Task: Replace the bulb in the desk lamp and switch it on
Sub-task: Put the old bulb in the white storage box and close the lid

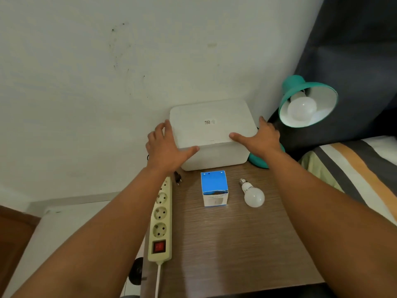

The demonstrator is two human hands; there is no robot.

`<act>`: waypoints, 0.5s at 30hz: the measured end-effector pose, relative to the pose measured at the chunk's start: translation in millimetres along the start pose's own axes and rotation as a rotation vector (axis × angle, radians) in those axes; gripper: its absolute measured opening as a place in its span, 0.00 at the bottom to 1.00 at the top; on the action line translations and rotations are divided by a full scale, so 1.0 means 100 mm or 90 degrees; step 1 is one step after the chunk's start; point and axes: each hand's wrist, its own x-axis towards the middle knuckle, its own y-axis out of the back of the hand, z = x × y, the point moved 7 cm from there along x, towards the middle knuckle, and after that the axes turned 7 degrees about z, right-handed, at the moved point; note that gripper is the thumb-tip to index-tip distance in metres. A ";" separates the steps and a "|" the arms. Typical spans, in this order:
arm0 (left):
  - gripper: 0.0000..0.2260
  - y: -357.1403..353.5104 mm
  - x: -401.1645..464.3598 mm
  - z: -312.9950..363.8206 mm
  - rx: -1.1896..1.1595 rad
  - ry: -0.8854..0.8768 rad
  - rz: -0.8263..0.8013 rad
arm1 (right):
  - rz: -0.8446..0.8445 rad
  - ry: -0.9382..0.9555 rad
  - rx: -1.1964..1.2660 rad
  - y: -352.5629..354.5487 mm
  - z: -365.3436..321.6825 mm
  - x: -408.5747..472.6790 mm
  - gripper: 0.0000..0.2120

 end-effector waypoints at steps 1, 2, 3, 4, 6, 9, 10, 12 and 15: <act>0.55 -0.05 0.05 -0.05 -0.004 0.025 -0.036 | -0.029 -0.003 -0.005 -0.05 0.03 0.05 0.57; 0.56 -0.10 0.09 -0.10 -0.008 0.040 -0.066 | -0.055 -0.003 0.000 -0.09 0.06 0.08 0.56; 0.56 -0.14 0.12 -0.13 -0.015 0.046 -0.089 | -0.071 0.001 0.014 -0.12 0.07 0.10 0.54; 0.53 -0.17 0.15 -0.16 -0.032 0.049 -0.103 | -0.079 0.010 0.035 -0.13 0.07 0.12 0.51; 0.46 -0.22 0.17 -0.21 -0.109 0.055 -0.103 | -0.089 0.039 0.081 -0.14 0.06 0.12 0.45; 0.41 -0.24 0.18 -0.26 -0.220 0.049 -0.068 | -0.086 0.075 0.142 -0.14 0.04 0.10 0.41; 0.41 -0.24 0.18 -0.25 -0.241 0.046 -0.059 | -0.076 0.086 0.153 -0.14 0.05 0.09 0.41; 0.42 -0.20 0.18 -0.23 -0.264 0.033 -0.039 | -0.050 0.108 0.166 -0.12 0.03 0.09 0.42; 0.42 -0.10 0.18 -0.18 -0.257 0.000 -0.006 | -0.008 0.143 0.176 -0.03 -0.06 0.06 0.42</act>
